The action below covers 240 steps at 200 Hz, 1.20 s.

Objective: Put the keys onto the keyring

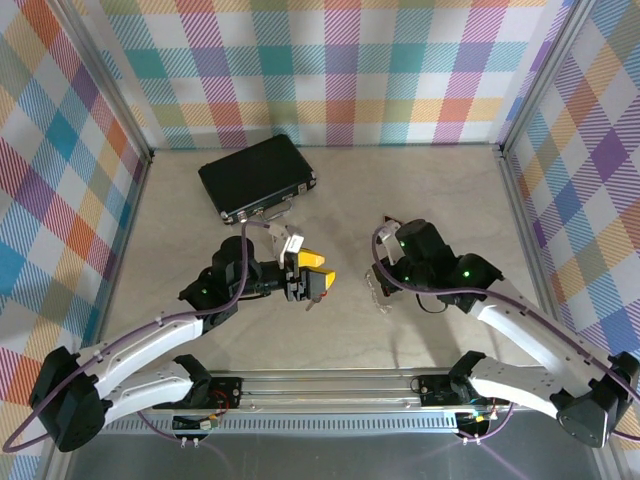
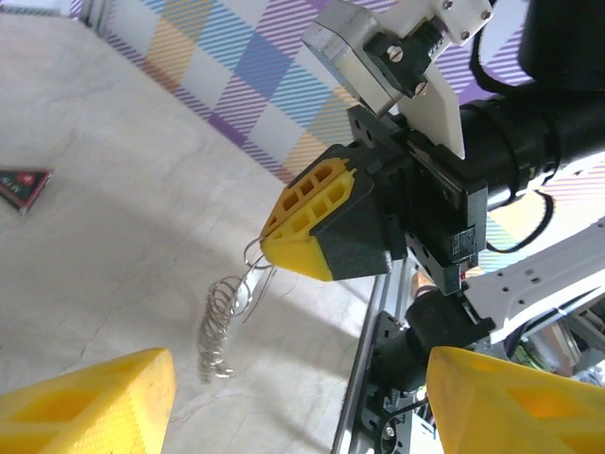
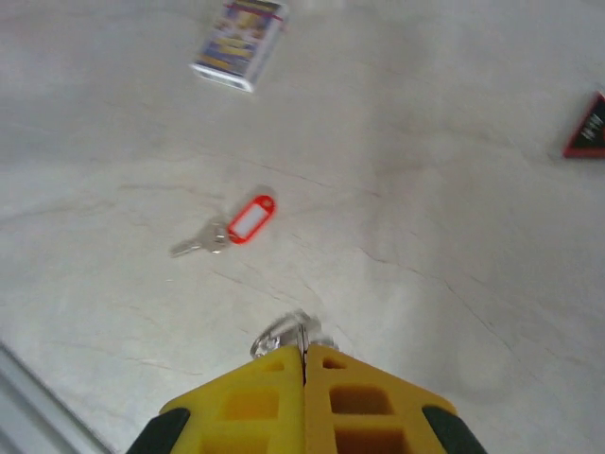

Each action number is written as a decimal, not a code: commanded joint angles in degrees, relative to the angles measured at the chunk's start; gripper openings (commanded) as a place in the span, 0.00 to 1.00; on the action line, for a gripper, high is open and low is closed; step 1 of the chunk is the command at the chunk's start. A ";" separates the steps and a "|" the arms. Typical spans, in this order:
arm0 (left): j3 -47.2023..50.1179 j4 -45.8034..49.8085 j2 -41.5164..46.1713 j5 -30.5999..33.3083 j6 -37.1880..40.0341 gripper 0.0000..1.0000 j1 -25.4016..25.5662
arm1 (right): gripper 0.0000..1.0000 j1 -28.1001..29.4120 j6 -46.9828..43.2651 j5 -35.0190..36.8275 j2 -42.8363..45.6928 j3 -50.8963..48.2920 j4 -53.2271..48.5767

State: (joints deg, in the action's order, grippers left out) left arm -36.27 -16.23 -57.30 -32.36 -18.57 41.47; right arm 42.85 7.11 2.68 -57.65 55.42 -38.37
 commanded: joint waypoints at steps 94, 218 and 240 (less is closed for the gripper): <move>-4.76 8.05 10.42 -3.79 8.60 0.67 4.19 | 0.00 1.01 -20.66 -37.28 2.77 12.21 2.42; -7.40 11.24 10.78 0.03 17.51 0.45 10.46 | 0.00 1.23 -24.77 -45.67 -1.17 16.02 -2.96; -7.96 10.27 9.36 -0.77 17.49 0.38 10.56 | 0.00 1.60 -25.02 -45.18 -1.33 16.04 -2.86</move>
State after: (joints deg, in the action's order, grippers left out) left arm -42.00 -3.29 -46.96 -31.79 -2.02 51.37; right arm 43.72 -15.97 -40.40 -58.96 69.43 -40.97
